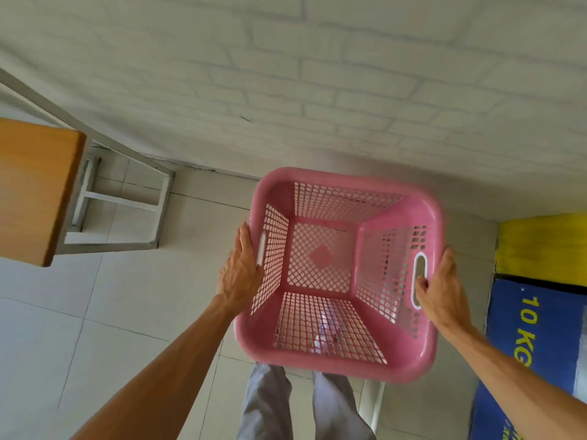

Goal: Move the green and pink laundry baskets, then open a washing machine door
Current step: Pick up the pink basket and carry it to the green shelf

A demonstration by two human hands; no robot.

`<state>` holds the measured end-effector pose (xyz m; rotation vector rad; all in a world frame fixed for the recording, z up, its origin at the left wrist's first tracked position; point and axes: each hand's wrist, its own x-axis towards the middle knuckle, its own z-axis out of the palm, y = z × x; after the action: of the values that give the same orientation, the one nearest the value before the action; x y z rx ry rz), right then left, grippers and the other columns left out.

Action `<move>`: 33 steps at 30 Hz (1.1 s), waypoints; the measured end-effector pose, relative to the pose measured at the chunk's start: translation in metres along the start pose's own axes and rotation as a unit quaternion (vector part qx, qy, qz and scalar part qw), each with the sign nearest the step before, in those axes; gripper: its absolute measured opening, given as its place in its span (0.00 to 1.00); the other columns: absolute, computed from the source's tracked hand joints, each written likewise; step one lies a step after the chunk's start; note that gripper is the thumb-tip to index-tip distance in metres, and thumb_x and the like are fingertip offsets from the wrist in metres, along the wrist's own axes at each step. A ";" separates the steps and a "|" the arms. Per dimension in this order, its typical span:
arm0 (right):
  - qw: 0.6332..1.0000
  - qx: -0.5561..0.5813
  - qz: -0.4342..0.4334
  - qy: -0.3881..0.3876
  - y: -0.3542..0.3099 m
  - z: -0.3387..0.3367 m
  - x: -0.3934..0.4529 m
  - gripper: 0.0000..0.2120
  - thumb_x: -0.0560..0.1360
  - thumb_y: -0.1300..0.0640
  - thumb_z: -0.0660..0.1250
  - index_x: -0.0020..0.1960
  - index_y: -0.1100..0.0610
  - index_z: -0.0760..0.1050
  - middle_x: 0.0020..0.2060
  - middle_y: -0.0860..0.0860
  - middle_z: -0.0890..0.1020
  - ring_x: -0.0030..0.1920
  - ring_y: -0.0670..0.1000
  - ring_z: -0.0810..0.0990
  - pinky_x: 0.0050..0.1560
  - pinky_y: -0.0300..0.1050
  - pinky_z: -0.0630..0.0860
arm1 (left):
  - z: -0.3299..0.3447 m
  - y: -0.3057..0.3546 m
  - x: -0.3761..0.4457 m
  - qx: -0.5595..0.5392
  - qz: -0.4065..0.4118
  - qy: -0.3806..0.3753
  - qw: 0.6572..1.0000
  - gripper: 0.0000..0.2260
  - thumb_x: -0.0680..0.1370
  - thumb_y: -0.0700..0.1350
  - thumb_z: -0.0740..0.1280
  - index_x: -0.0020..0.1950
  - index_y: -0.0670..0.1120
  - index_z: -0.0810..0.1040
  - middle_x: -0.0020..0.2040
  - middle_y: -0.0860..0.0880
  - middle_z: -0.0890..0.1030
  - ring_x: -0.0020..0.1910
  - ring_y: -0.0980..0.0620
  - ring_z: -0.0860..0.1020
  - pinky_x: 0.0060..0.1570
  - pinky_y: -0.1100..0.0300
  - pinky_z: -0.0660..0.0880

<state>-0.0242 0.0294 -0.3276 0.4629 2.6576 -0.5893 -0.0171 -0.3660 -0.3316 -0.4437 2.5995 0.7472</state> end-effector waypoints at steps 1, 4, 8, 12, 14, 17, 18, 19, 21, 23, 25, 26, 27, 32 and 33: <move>1.000 -0.015 -0.021 -0.005 -0.009 -0.014 -0.005 0.39 0.76 0.60 0.69 0.78 0.58 0.48 0.66 0.66 0.72 0.44 0.66 0.84 0.33 0.55 0.83 | -0.016 0.003 -0.014 0.006 0.003 0.002 1.000 0.44 0.75 0.48 0.71 0.80 0.52 0.43 0.75 0.46 0.66 0.54 0.40 0.81 0.40 0.41 0.82; 0.996 -0.047 -0.070 -0.014 -0.048 -0.066 -0.025 0.43 0.75 0.59 0.71 0.79 0.58 0.46 0.70 0.67 0.69 0.56 0.68 0.81 0.43 0.58 0.83 | -0.075 0.015 -0.065 0.018 -0.001 0.017 1.000 0.46 0.75 0.48 0.70 0.82 0.52 0.40 0.82 0.44 0.53 0.73 0.36 0.69 0.53 0.39 0.80; 0.985 -0.060 -0.160 -0.018 -0.121 -0.136 -0.068 0.40 0.79 0.60 0.65 0.81 0.60 0.44 0.80 0.60 0.51 0.76 0.63 0.63 0.65 0.52 0.73 | -0.165 0.033 -0.137 0.028 0.023 0.057 0.998 0.45 0.75 0.62 0.65 0.82 0.52 0.41 0.82 0.42 0.54 0.78 0.38 0.59 0.68 0.36 0.70; 0.965 -0.051 -0.254 -0.033 -0.193 -0.184 -0.113 0.38 0.79 0.63 0.63 0.82 0.56 0.44 0.81 0.55 0.49 0.79 0.59 0.56 0.72 0.53 0.66 | -0.242 0.026 -0.210 0.040 -0.015 0.104 0.994 0.49 0.71 0.78 0.47 0.83 0.49 0.42 0.82 0.42 0.50 0.80 0.39 0.51 0.76 0.38 0.55; 0.956 -0.047 -0.287 -0.043 -0.223 -0.198 -0.128 0.40 0.77 0.65 0.65 0.82 0.55 0.46 0.81 0.55 0.51 0.78 0.60 0.60 0.68 0.50 0.70 | -0.263 0.012 -0.235 0.051 -0.031 0.115 0.992 0.49 0.72 0.75 0.54 0.82 0.49 0.41 0.83 0.43 0.49 0.80 0.39 0.48 0.77 0.38 0.53; 0.931 -0.056 -0.351 -0.083 -0.280 -0.208 -0.159 0.44 0.74 0.66 0.69 0.82 0.56 0.47 0.80 0.56 0.53 0.72 0.64 0.69 0.57 0.47 0.76 | -0.293 -0.023 -0.283 0.050 -0.073 0.145 0.985 0.50 0.74 0.69 0.64 0.82 0.49 0.40 0.82 0.43 0.49 0.80 0.38 0.48 0.77 0.37 0.53; 0.921 -0.065 -0.374 -0.093 -0.300 -0.209 -0.168 0.45 0.74 0.66 0.69 0.82 0.55 0.47 0.80 0.56 0.53 0.70 0.64 0.71 0.55 0.49 0.79 | -0.301 -0.036 -0.297 0.047 -0.087 0.158 0.982 0.50 0.74 0.67 0.66 0.82 0.48 0.40 0.82 0.43 0.49 0.80 0.38 0.48 0.76 0.36 0.54; 0.911 -0.074 -0.394 -0.099 -0.323 -0.207 -0.177 0.45 0.74 0.66 0.69 0.82 0.55 0.47 0.80 0.56 0.54 0.69 0.64 0.72 0.54 0.50 0.80 | -0.309 -0.049 -0.310 0.045 -0.104 0.170 0.979 0.50 0.74 0.65 0.68 0.82 0.48 0.41 0.82 0.43 0.50 0.80 0.38 0.48 0.76 0.36 0.56; 0.898 -0.094 -0.418 -0.103 -0.371 -0.198 -0.194 0.43 0.73 0.65 0.69 0.81 0.55 0.49 0.79 0.56 0.57 0.69 0.63 0.73 0.57 0.53 0.79 | -0.331 -0.078 -0.335 0.040 -0.139 0.184 0.972 0.51 0.72 0.63 0.71 0.82 0.48 0.42 0.82 0.43 0.52 0.81 0.39 0.49 0.76 0.37 0.58; 0.882 -0.102 -0.449 -0.103 -0.423 -0.183 -0.217 0.40 0.73 0.63 0.69 0.80 0.56 0.55 0.76 0.58 0.65 0.67 0.62 0.75 0.61 0.55 0.77 | -0.353 -0.113 -0.360 0.030 -0.171 0.194 0.965 0.52 0.70 0.59 0.73 0.82 0.48 0.42 0.82 0.42 0.54 0.80 0.38 0.51 0.75 0.37 0.60; 0.865 -0.097 -0.477 -0.119 -0.476 -0.168 -0.245 0.35 0.70 0.61 0.70 0.76 0.55 0.63 0.65 0.57 0.77 0.55 0.59 0.82 0.52 0.53 0.83 | -0.376 -0.150 -0.385 0.022 -0.199 0.200 0.959 0.52 0.70 0.58 0.74 0.82 0.47 0.42 0.82 0.42 0.54 0.80 0.38 0.51 0.75 0.37 0.59; 0.855 -0.095 -0.493 -0.127 -0.501 -0.160 -0.261 0.33 0.69 0.61 0.70 0.73 0.55 0.65 0.58 0.55 0.79 0.49 0.57 0.83 0.45 0.49 0.83 | -0.388 -0.169 -0.398 0.015 -0.212 0.205 0.956 0.53 0.70 0.59 0.74 0.82 0.47 0.43 0.82 0.43 0.54 0.80 0.38 0.51 0.76 0.38 0.58; 0.845 -0.096 -0.511 -0.128 -0.525 -0.152 -0.278 0.31 0.68 0.62 0.71 0.70 0.55 0.67 0.54 0.53 0.80 0.45 0.55 0.82 0.42 0.46 0.81 | -0.399 -0.189 -0.411 0.011 -0.222 0.215 0.951 0.54 0.69 0.61 0.74 0.81 0.48 0.43 0.82 0.43 0.54 0.80 0.38 0.52 0.76 0.38 0.59; 0.785 -0.096 -0.602 -0.111 -0.637 -0.104 -0.364 0.31 0.65 0.58 0.71 0.68 0.56 0.71 0.49 0.52 0.80 0.42 0.55 0.80 0.45 0.48 0.80 | -0.461 -0.284 -0.479 0.003 -0.265 0.259 0.929 0.52 0.65 0.58 0.77 0.79 0.48 0.50 0.79 0.45 0.61 0.77 0.36 0.60 0.70 0.37 0.68; 0.782 -0.090 -0.607 -0.111 -0.654 -0.092 -0.380 0.31 0.66 0.57 0.71 0.68 0.55 0.71 0.47 0.50 0.80 0.41 0.54 0.79 0.45 0.46 0.79 | -0.473 -0.301 -0.492 -0.006 -0.274 0.273 0.922 0.50 0.65 0.57 0.77 0.78 0.48 0.52 0.77 0.45 0.63 0.76 0.37 0.62 0.69 0.38 0.69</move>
<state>0.0262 -0.5779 0.1307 -1.4003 2.4165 -0.6126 0.3973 -0.7809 0.1294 -1.4919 2.7172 0.4837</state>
